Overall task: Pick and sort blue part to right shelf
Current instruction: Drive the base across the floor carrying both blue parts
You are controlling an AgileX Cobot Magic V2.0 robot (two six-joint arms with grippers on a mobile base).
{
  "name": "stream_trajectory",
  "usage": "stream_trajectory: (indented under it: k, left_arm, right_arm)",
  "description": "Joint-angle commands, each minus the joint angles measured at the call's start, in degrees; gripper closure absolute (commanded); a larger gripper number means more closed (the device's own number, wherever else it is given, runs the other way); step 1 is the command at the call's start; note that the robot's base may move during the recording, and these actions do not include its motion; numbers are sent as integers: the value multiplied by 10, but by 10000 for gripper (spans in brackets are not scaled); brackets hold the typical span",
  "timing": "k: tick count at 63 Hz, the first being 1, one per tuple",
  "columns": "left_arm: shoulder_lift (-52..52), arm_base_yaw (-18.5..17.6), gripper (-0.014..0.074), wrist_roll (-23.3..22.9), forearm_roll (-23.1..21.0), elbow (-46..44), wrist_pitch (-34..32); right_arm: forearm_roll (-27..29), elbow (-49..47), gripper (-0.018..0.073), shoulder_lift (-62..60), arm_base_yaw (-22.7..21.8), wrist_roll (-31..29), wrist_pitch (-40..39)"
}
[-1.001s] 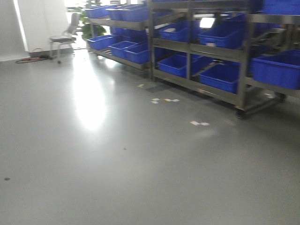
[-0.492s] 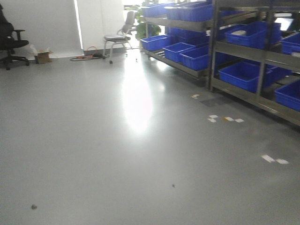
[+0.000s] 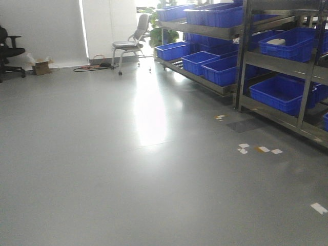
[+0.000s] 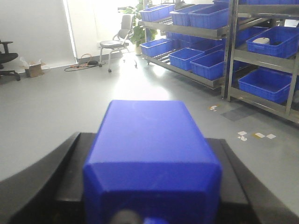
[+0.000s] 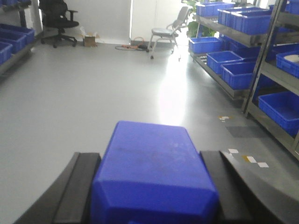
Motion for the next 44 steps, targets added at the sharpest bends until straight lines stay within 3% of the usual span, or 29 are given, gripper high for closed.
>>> stream_trajectory:
  k: [1, 44]
  left_arm:
    - [10, 2, 283, -5, -2, -17, -56]
    - [10, 1, 283, -5, -2, -17, -56]
  right_arm:
    - [-11, -1, 344, 2, 2, -3, -51]
    - [-11, 44, 344, 2, 2, -3, -51]
